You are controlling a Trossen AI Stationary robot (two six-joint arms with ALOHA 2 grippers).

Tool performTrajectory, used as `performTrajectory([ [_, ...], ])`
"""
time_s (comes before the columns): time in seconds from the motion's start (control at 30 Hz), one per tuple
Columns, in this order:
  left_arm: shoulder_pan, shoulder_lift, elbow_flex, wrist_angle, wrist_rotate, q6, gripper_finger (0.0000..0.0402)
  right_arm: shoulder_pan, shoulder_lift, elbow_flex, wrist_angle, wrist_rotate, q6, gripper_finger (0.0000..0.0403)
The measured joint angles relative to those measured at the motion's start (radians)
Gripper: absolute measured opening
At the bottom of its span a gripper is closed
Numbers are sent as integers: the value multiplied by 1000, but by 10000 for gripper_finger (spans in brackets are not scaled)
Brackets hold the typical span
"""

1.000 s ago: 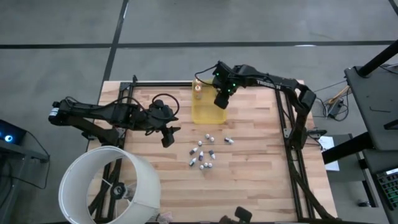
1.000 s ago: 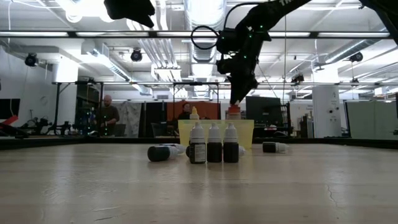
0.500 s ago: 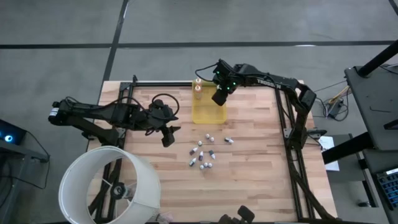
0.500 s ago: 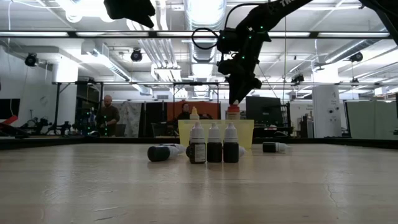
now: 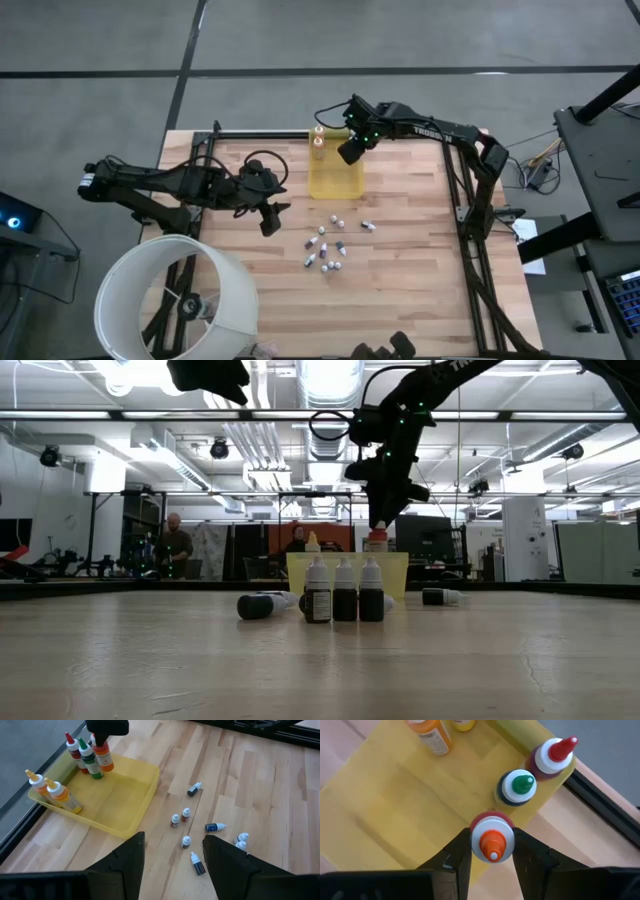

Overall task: Pick & Place food coloring
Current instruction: Put the large orange food coloring bottle into the yellow container

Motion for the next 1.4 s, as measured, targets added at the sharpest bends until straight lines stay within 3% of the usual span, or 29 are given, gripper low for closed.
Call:
performTrajectory([
  [0.83, -1, 0, 0, 0, 0, -9, 172, 3, 75, -11, 38, -1, 4, 111],
  [1.4, -1, 0, 0, 0, 0, -16, 172, 3, 74, -12, 42, -1, -9, 203],
])
